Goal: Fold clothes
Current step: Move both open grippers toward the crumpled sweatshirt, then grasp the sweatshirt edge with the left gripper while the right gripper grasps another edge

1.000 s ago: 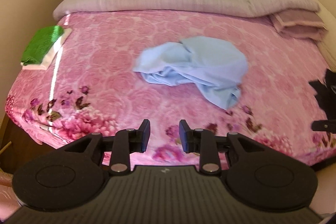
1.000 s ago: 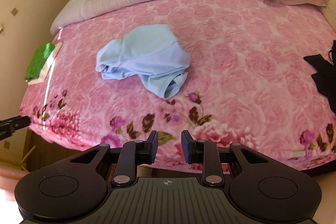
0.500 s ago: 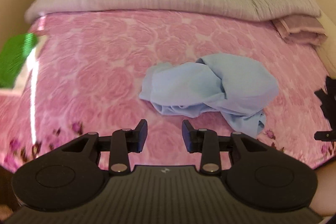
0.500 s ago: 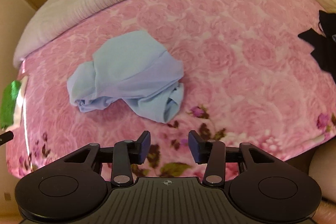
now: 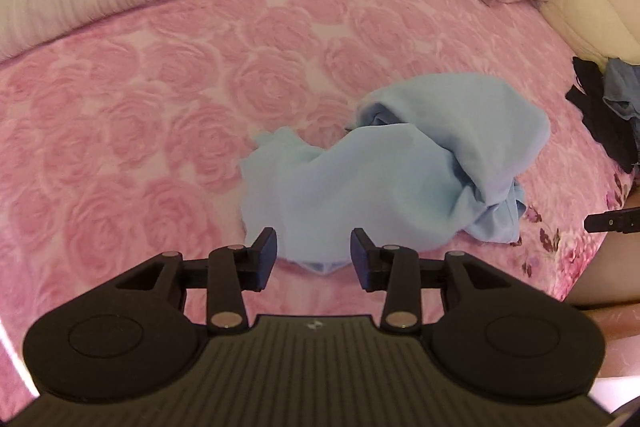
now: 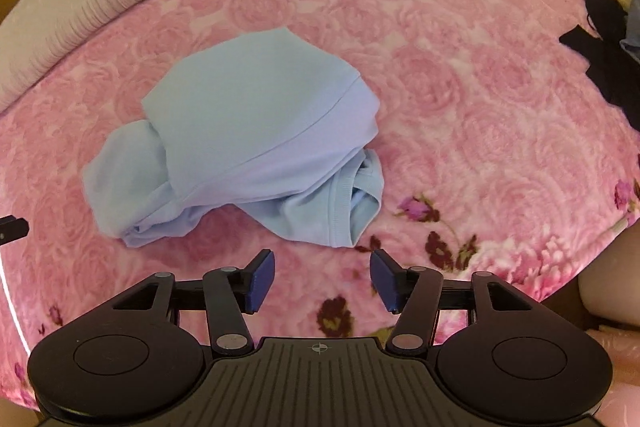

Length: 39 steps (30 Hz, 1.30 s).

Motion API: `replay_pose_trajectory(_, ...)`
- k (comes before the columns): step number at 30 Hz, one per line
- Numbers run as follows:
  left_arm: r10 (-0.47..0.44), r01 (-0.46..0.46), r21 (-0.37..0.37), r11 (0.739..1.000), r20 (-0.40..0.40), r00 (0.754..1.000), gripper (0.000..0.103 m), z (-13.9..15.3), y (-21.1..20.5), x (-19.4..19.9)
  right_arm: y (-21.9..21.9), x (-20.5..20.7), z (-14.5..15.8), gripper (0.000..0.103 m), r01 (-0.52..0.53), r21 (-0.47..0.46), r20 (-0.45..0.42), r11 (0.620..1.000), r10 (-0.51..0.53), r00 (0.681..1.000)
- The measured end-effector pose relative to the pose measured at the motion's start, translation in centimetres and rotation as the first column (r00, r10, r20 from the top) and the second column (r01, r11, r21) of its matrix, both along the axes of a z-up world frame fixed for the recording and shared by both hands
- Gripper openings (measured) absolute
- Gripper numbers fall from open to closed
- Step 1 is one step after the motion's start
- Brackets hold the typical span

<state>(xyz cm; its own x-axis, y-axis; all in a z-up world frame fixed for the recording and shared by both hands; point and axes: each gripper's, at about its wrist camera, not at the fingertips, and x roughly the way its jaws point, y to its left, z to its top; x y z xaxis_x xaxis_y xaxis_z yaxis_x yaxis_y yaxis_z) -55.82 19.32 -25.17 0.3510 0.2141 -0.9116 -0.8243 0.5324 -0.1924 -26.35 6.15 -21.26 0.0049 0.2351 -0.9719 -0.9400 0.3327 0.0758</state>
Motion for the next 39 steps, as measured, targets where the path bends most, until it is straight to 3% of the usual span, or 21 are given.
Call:
replay_pose_trajectory(4,-0.071,0.072,-0.038,0.997,0.023,0.997,0.036,-2.3,2.0,0.9,2.6,0.8,-0.7,0.063,0.007,0.011,0.026,1.0,-0.008,1.0)
replay_pose_trajectory(9,-0.191,0.191,-0.032,0.981,0.021,0.981,0.038,-5.1,4.1,2.7,6.4,2.7,-1.5,0.07,0.01,0.048,0.044,0.999,-0.012,0.999)
replay_pose_trajectory(14,-0.346,0.346,-0.007,0.938,-0.032,0.938,0.041,-8.3,5.7,4.9,9.7,4.0,-3.0,0.077,-0.044,0.081,0.06,0.996,0.04,0.997)
replay_pose_trajectory(18,-0.418,0.419,0.036,0.907,-0.03,0.908,0.057,-10.2,6.5,6.0,11.6,4.7,-4.8,0.078,-0.096,0.118,0.05,0.988,0.091,0.995)
replay_pose_trajectory(20,-0.445,0.446,0.041,0.894,-0.031,0.895,0.056,-11.2,6.5,6.6,12.3,4.7,-5.8,0.078,-0.117,0.142,0.03,0.983,0.114,0.993)
replay_pose_trajectory(21,-0.453,0.454,0.048,0.89,-0.03,0.891,0.043,-11.5,6.3,6.8,12.6,4.6,-6.4,0.078,-0.123,0.147,0.011,0.981,0.123,0.992)
replay_pose_trajectory(22,-0.459,0.46,0.042,0.887,-0.024,0.888,0.015,-11.7,6.1,7.0,12.8,4.4,-7.0,0.078,-0.128,0.146,-0.01,0.981,0.131,0.991)
replay_pose_trajectory(23,-0.466,0.466,0.035,0.884,-0.017,0.885,0.005,-12.0,5.9,7.1,12.9,4.1,-7.3,0.06,-0.137,0.148,-0.026,0.979,0.143,0.989)
replay_pose_trajectory(25,-0.431,0.43,0.033,0.902,0.017,0.902,0.004,-11.4,5.8,7.0,12.9,3.1,-7.4,0.007,-0.2,0.147,-0.033,0.969,0.207,0.978)
replay_pose_trajectory(28,-0.341,0.339,0.047,0.94,0.069,0.938,0.003,-9.5,6.1,5.6,13.2,1.3,-5.3,0.006,-0.254,0.182,0.012,0.95,0.256,0.967)
replay_pose_trajectory(30,-0.235,0.228,0.07,0.971,0.129,0.963,0.003,-7.4,6.8,3.6,14.0,0.1,-2.6,0.006,-0.276,0.259,0.044,0.925,0.274,0.961)
replay_pose_trajectory(32,-0.12,0.1,0.109,0.989,0.192,0.974,0.003,-4.4,7.6,0.6,15.1,-0.9,0.6,0.006,-0.296,0.351,0.074,0.888,0.289,0.954)
replay_pose_trajectory(36,0.02,-0.08,0.242,0.967,0.243,0.97,0.003,2.8,7.8,-5.6,17.9,-4.4,7.8,0.006,-0.348,0.552,0.124,0.758,0.338,0.933)
replay_pose_trajectory(39,0.063,-0.166,0.353,0.921,0.286,0.956,0.003,9.0,6.6,-9.4,19.3,-7.4,13.1,0.005,-0.361,0.676,0.141,0.642,0.368,0.919)
